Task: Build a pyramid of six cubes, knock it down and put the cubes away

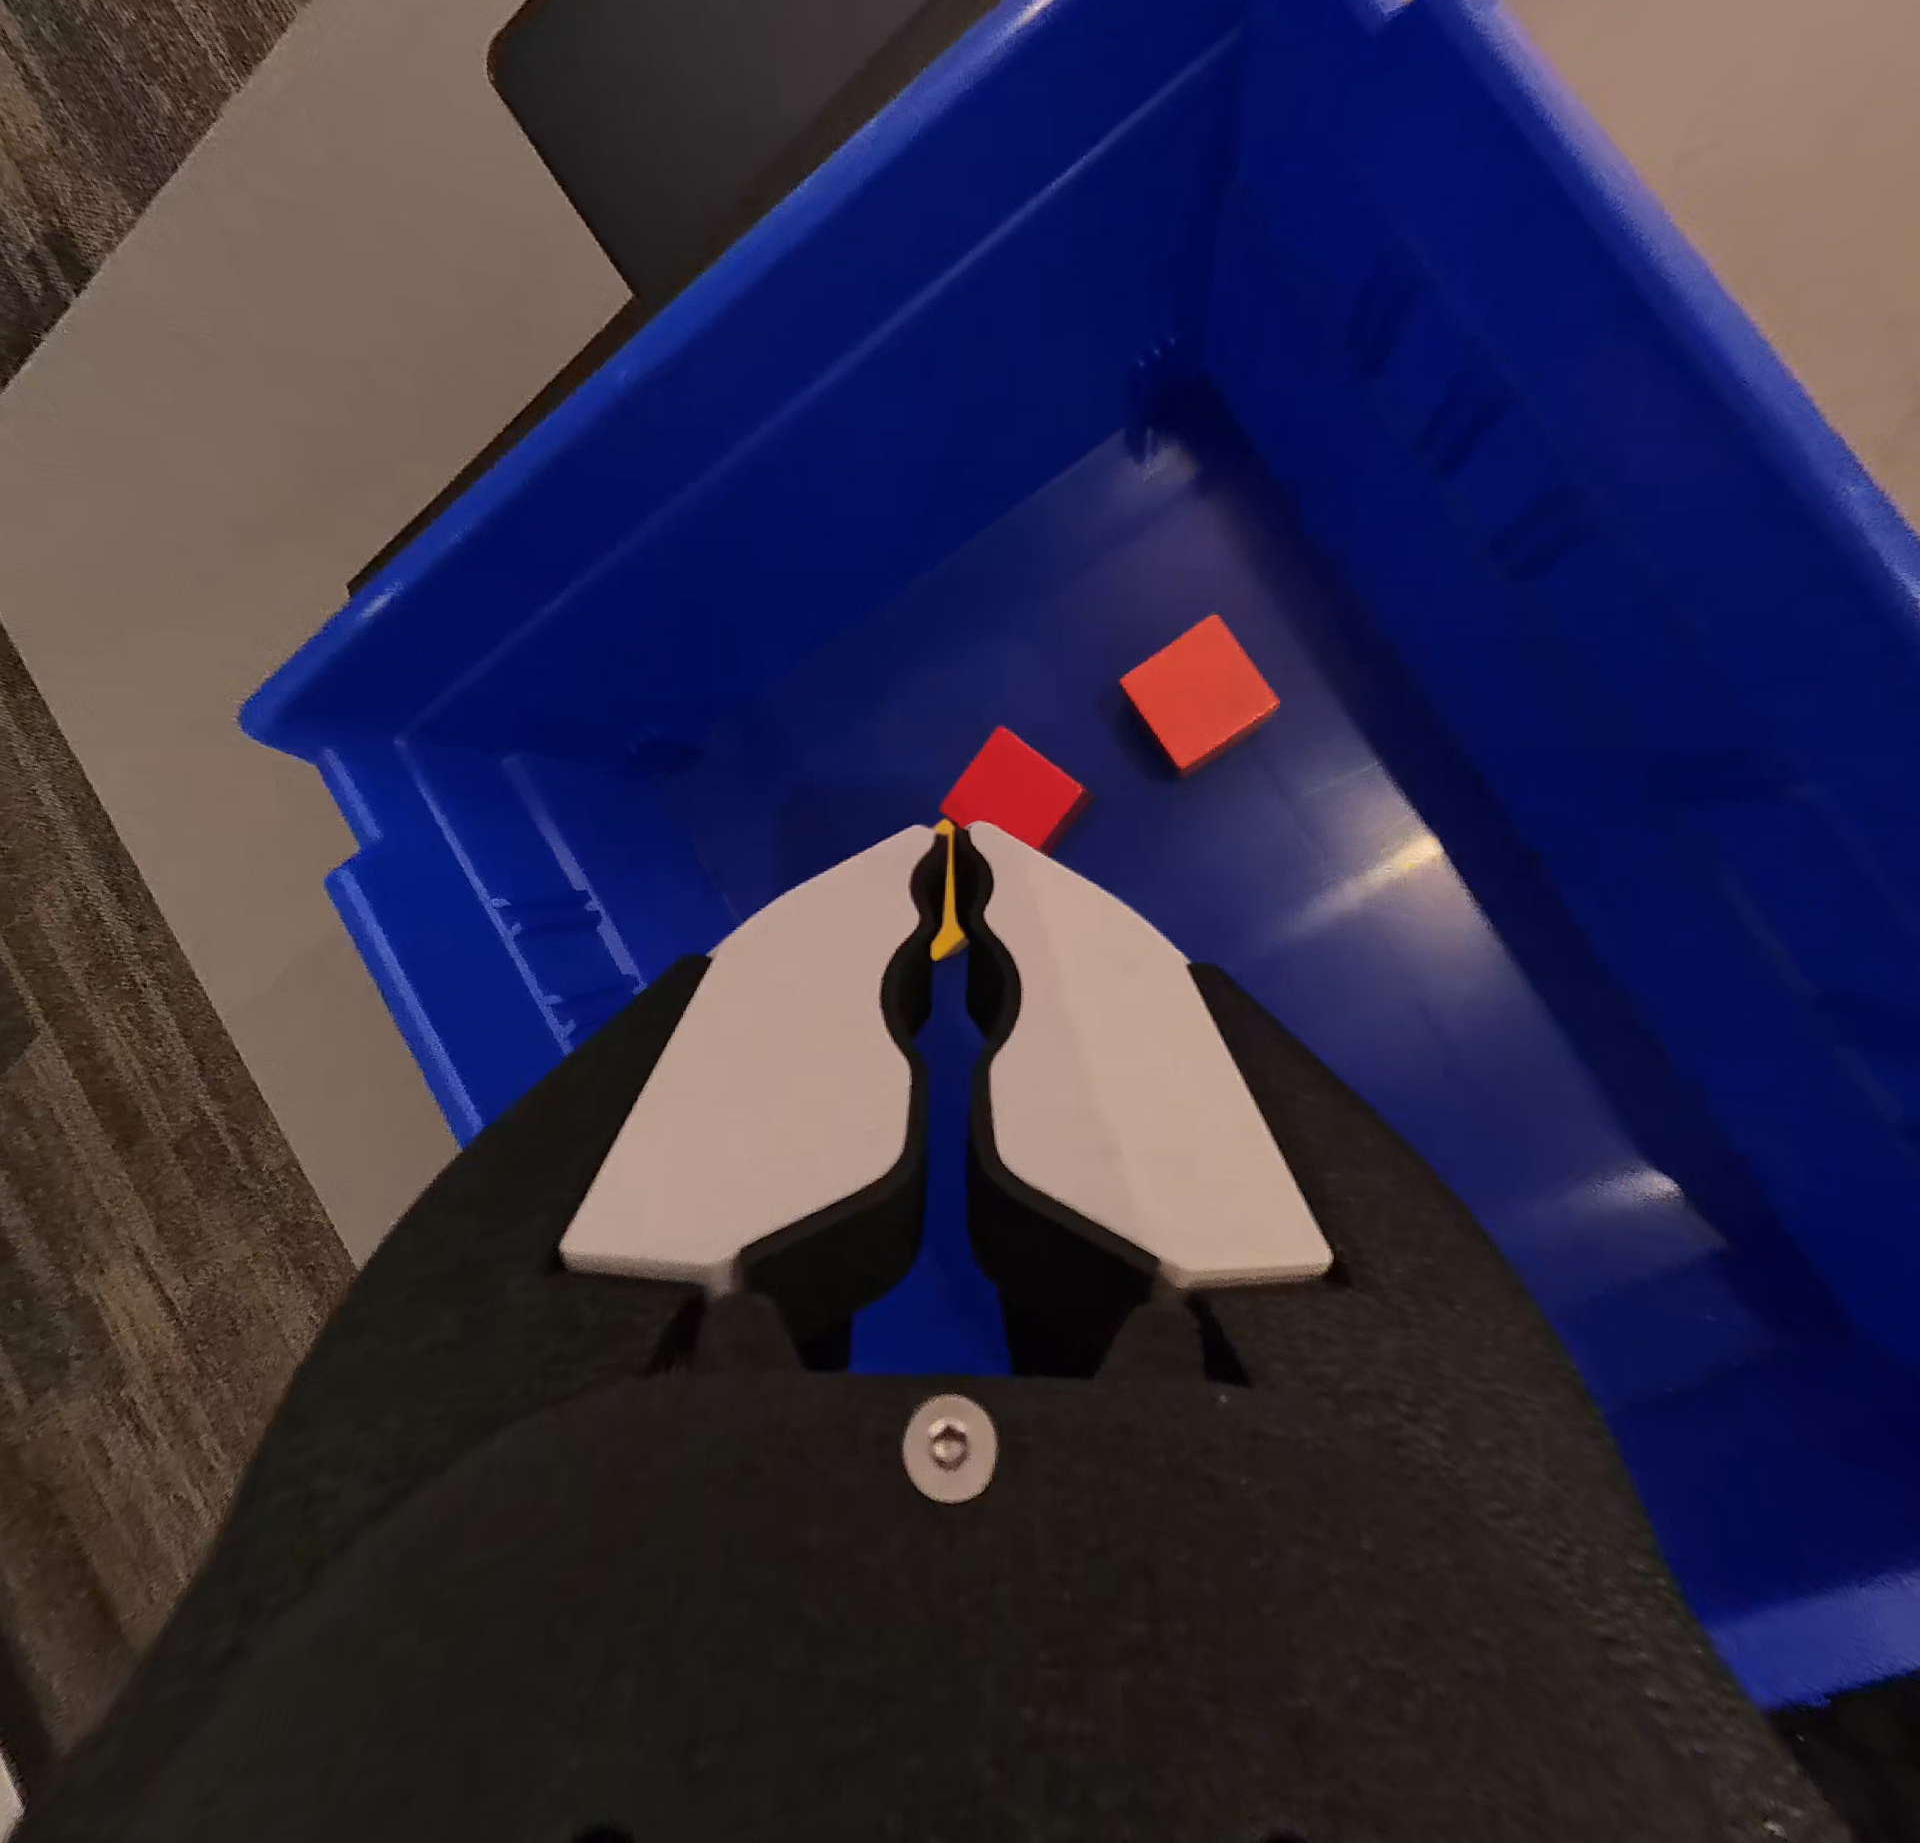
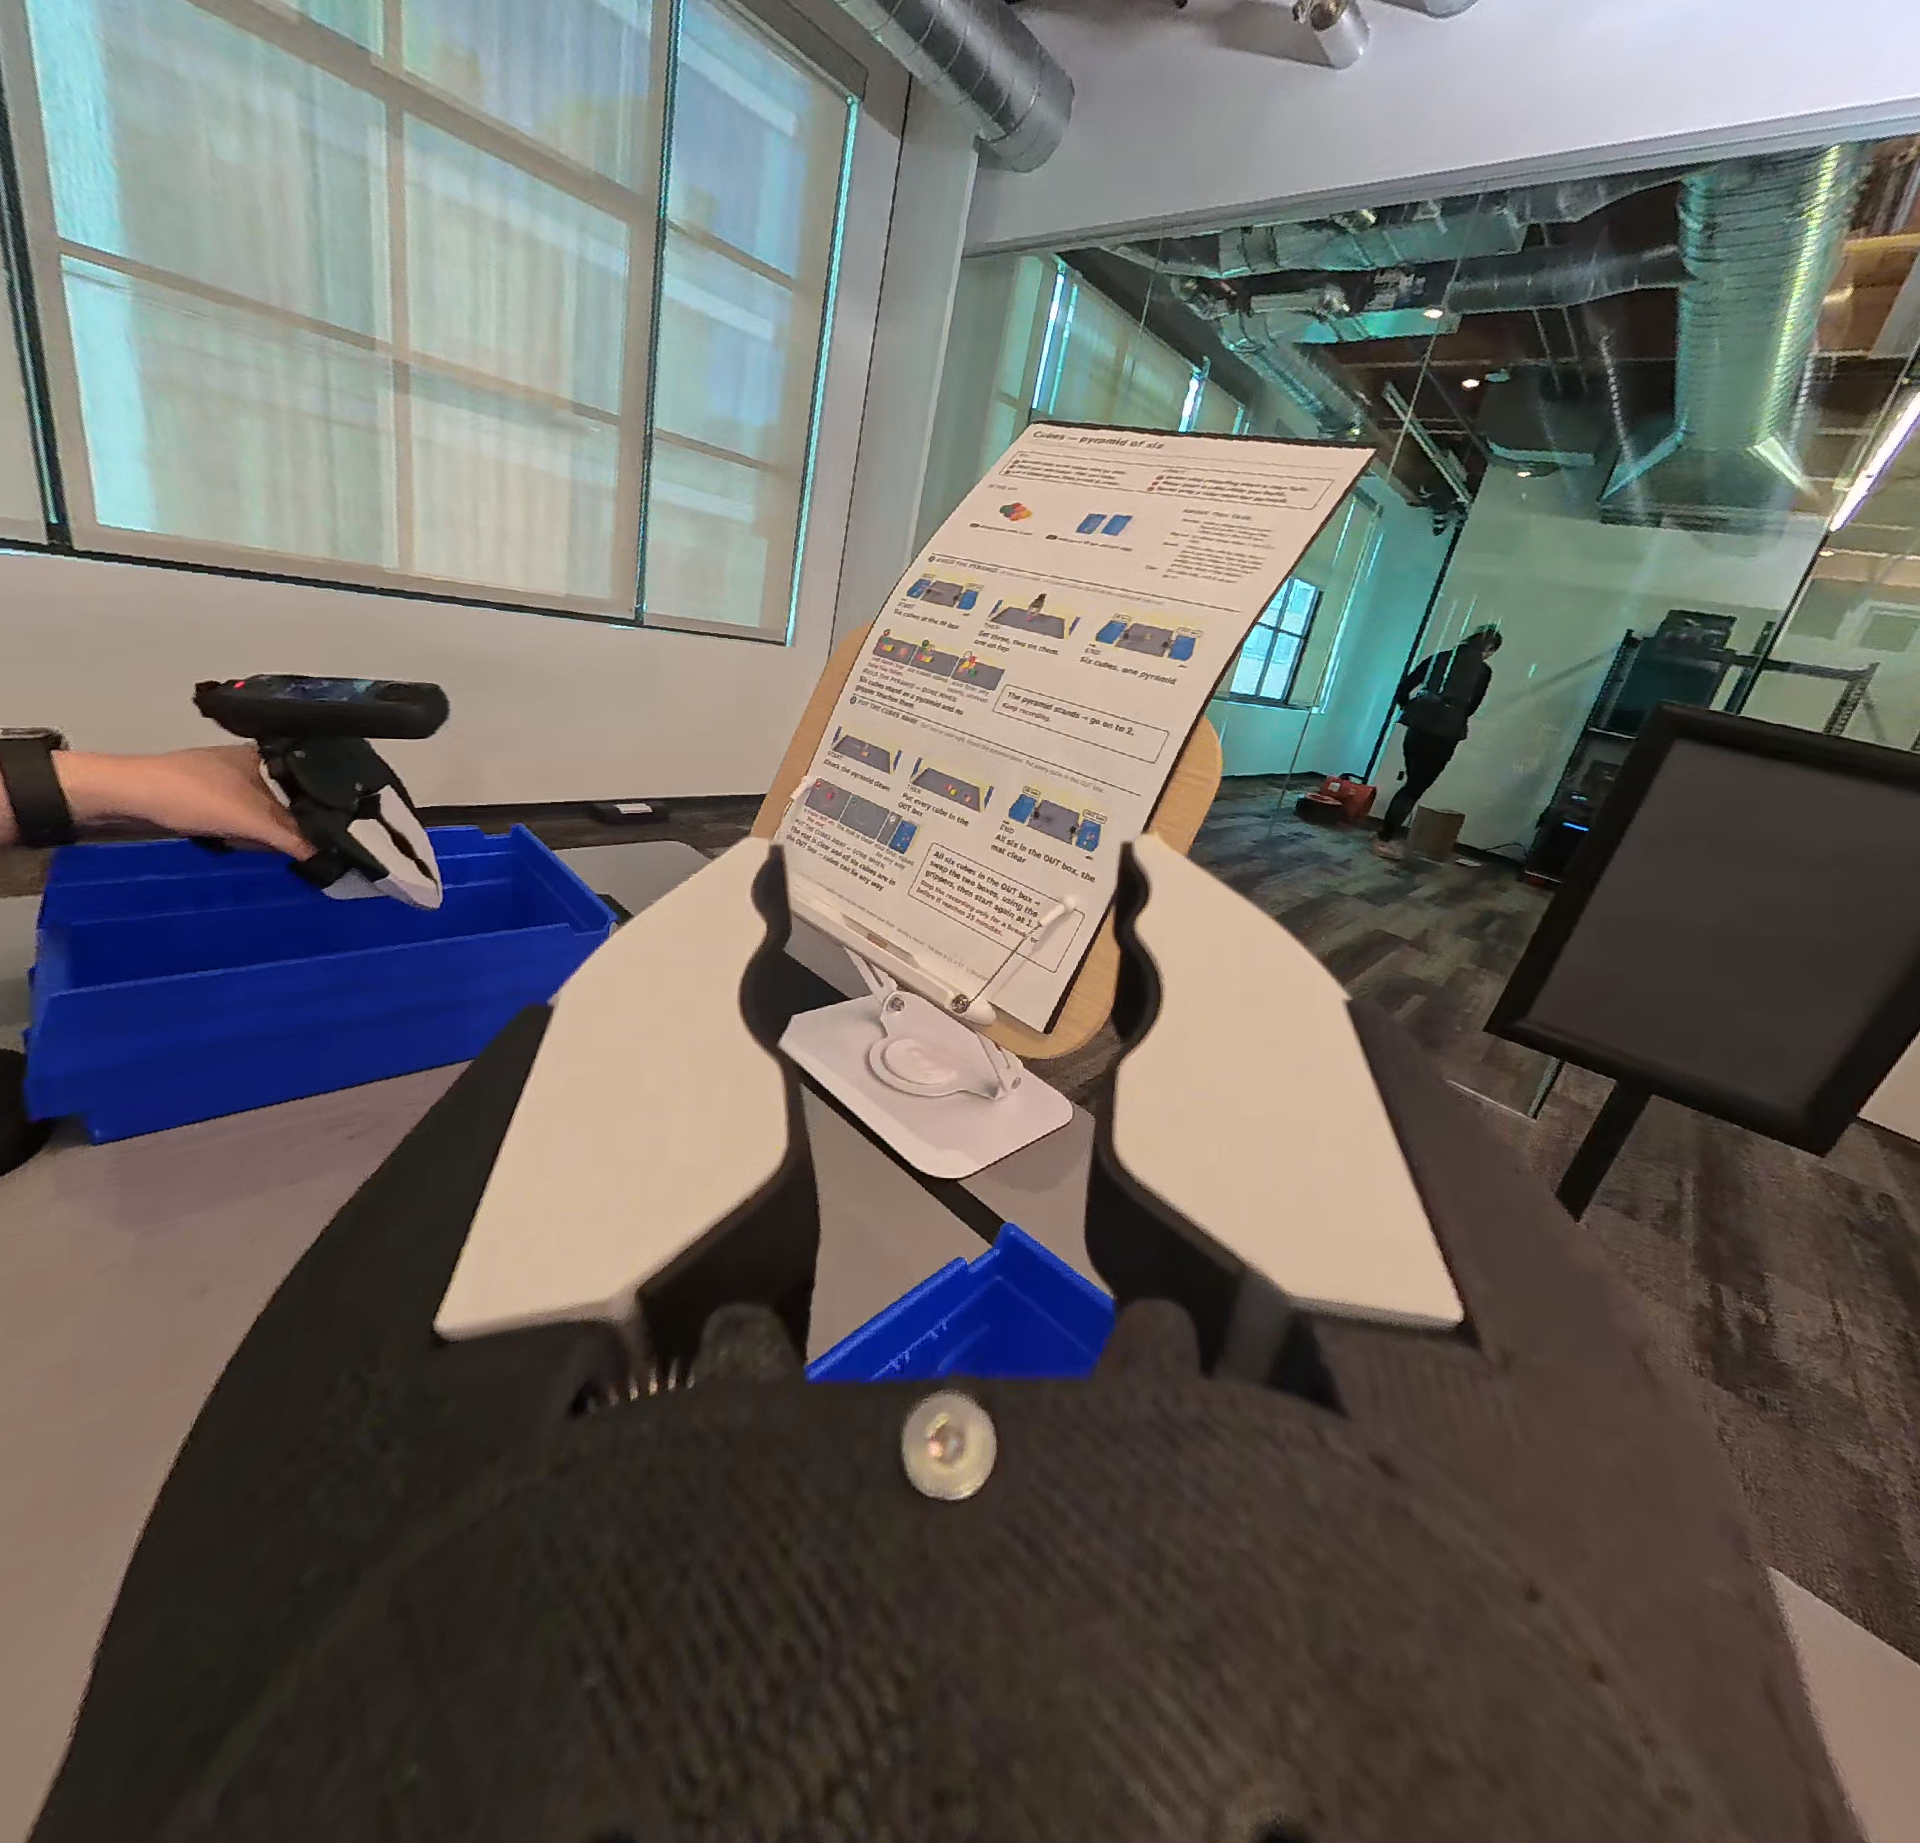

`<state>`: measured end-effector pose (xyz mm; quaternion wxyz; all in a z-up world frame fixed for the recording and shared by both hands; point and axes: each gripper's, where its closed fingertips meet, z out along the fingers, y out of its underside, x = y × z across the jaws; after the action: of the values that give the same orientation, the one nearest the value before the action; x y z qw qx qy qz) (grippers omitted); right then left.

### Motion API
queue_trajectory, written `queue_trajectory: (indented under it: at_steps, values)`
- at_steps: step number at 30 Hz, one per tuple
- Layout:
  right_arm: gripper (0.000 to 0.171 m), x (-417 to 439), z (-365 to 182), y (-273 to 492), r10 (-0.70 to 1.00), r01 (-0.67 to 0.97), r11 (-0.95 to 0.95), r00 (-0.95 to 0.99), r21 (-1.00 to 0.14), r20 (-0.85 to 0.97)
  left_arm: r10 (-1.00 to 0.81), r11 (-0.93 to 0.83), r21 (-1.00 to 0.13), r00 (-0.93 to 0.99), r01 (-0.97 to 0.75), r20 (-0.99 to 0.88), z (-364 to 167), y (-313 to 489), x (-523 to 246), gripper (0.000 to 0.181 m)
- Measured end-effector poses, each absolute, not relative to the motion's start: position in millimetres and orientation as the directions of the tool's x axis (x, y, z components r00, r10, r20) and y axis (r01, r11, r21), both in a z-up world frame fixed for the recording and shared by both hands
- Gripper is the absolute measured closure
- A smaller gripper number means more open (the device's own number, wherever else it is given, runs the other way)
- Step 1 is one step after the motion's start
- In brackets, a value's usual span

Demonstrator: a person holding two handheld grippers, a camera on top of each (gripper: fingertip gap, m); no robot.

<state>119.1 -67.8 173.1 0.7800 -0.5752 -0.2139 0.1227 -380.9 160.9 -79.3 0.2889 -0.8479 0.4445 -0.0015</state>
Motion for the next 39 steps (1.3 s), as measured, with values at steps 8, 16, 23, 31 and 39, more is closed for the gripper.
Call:
queue_trajectory:
  at_steps: [8, 16, 23, 31, 39]
  values:
    - [0.110, 116, 164, -62, 0.460, 0.069, 0.267, 0.867, -0.961, 0.191, -0.843, -0.365, -0.311, 0.453, -0.878, -0.289, -103, 164, -390, 0.158]
    - [0.111, 105, 158, -59, 0.502, 0.086, 0.243, 0.841, -0.966, 0.201, -0.933, -0.177, 0.000, 0.168, -0.984, -0.320, -128, 161, -410, 0.138]
    - [0.111, 106, 152, -54, 0.520, 0.068, 0.212, 0.837, -0.975, 0.171, -0.943, -0.153, 0.011, 0.143, -0.988, -0.300, -143, 168, -402, 0.148]
    - [0.111, 106, 145, -49, 0.526, 0.078, 0.174, 0.835, -0.982, 0.160, -0.930, -0.191, 0.007, 0.179, -0.981, -0.321, -128, 167, -410, 0.153]
    - [0.113, 104, 146, -51, 0.531, 0.083, 0.172, 0.831, -0.982, 0.163, -0.851, -0.191, -0.270, 0.296, -0.944, -0.433, -22, 162, -380, 0.154]
